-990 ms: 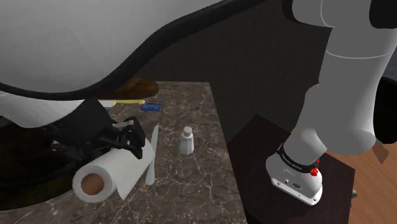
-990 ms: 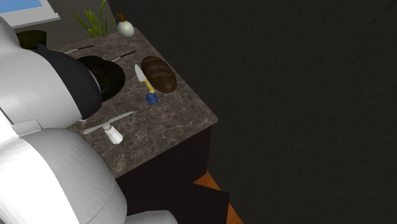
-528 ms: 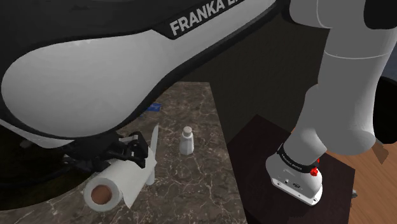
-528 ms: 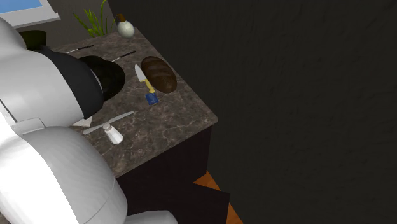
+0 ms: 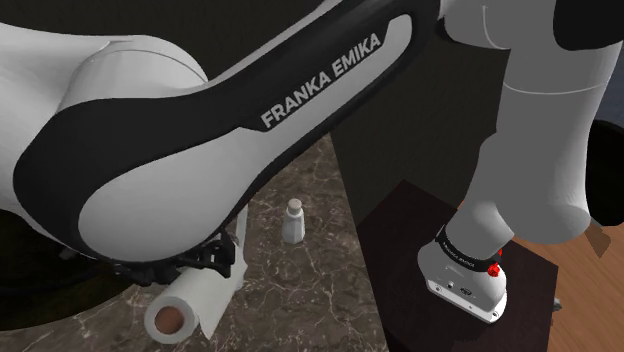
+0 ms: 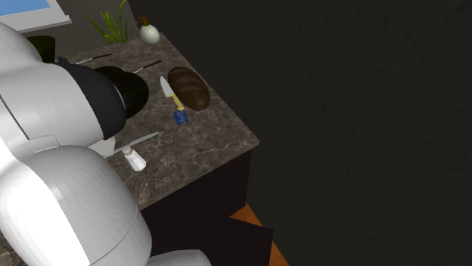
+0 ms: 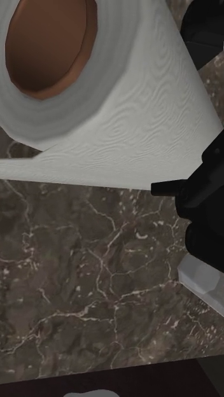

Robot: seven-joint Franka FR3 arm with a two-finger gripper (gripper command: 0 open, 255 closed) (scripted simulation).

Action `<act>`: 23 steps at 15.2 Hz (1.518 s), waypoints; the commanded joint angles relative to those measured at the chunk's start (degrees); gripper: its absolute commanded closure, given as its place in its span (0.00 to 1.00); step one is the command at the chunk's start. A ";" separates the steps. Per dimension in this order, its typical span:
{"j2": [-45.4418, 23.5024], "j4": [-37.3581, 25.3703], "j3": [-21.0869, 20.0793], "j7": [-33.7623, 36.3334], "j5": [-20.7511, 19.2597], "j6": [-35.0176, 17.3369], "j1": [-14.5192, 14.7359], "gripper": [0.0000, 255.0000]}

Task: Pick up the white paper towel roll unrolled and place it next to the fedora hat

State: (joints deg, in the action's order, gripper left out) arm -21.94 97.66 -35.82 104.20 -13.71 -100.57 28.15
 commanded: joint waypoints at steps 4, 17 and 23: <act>-1.26 2.34 0.42 0.63 -0.88 -3.32 0.07 1.00; -2.74 3.74 0.89 1.27 -1.84 -5.91 0.34 0.00; -2.49 2.10 0.71 1.05 -1.53 -4.10 0.49 0.00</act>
State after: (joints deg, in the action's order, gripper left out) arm -24.40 100.82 -35.04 105.29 -15.33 -105.70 28.45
